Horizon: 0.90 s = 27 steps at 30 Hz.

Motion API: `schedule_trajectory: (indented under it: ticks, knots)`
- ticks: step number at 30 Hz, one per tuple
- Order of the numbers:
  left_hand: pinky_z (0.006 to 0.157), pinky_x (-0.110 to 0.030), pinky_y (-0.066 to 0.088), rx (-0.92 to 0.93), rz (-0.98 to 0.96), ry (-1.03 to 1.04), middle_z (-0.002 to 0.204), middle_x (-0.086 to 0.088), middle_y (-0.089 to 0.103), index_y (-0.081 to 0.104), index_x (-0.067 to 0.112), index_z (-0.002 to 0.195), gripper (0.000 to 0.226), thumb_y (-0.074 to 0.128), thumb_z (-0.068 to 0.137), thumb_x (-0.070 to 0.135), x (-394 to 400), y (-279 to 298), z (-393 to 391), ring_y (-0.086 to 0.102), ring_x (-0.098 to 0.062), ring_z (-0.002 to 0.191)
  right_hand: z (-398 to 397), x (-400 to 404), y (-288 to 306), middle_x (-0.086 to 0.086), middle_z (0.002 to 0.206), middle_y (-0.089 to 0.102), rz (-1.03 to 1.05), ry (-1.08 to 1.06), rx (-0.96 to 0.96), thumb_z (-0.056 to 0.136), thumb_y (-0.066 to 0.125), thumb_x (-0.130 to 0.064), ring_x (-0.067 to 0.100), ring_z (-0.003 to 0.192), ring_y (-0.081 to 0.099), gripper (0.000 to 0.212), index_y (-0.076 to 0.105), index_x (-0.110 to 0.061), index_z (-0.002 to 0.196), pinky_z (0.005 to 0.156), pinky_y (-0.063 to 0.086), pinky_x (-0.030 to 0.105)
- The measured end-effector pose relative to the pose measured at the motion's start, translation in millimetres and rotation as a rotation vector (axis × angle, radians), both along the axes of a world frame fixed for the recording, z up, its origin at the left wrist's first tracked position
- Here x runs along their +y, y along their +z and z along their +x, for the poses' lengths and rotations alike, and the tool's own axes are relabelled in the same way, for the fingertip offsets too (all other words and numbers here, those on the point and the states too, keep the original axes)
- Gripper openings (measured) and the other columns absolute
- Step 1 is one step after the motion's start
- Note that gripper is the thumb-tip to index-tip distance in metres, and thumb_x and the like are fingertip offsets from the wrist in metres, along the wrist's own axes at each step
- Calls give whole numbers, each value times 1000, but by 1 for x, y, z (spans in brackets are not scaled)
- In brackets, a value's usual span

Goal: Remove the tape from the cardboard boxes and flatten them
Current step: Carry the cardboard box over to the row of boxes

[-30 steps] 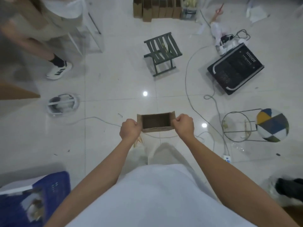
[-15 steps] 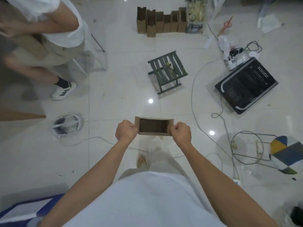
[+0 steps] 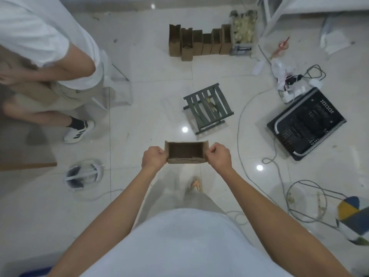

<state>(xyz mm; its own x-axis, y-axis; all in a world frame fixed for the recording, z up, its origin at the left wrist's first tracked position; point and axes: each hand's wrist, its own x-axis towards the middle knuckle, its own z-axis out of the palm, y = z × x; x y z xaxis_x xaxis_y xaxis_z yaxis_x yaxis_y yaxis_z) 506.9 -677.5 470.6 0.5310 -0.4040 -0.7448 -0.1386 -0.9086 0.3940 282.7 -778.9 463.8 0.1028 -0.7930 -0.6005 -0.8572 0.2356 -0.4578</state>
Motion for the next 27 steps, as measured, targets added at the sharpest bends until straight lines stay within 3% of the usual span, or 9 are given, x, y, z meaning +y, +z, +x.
schedule_trajectory:
  ticks: [6,13,23,27]
  knots:
    - [77,-49,64,65,-46,64,73,-9,75,72,8,69,16,64,83,12,-62,0,69,75,-28,76,72,-59,5,1,78,65,4,-16,45,99,63,-20,16,70,62,18,61,-14,83,56,47,28]
    - [80,-47,64,41,-64,104,72,-6,75,68,15,65,18,66,83,13,-139,5,139,75,-27,76,142,-141,14,3,75,68,1,-62,-50,94,64,-20,25,75,69,18,58,-16,77,72,60,43]
    - [82,-45,64,16,-92,75,77,-7,76,74,10,75,14,70,87,16,-268,1,206,75,-26,79,207,-274,5,1,77,71,48,-119,-110,92,72,-21,23,79,68,19,63,-12,77,75,55,36]
    - [82,-45,64,10,-116,119,76,-8,76,74,8,74,15,72,87,16,-308,4,228,74,-26,77,229,-319,9,-1,74,68,96,-126,-136,90,76,-22,22,79,69,24,61,-15,73,65,51,28]
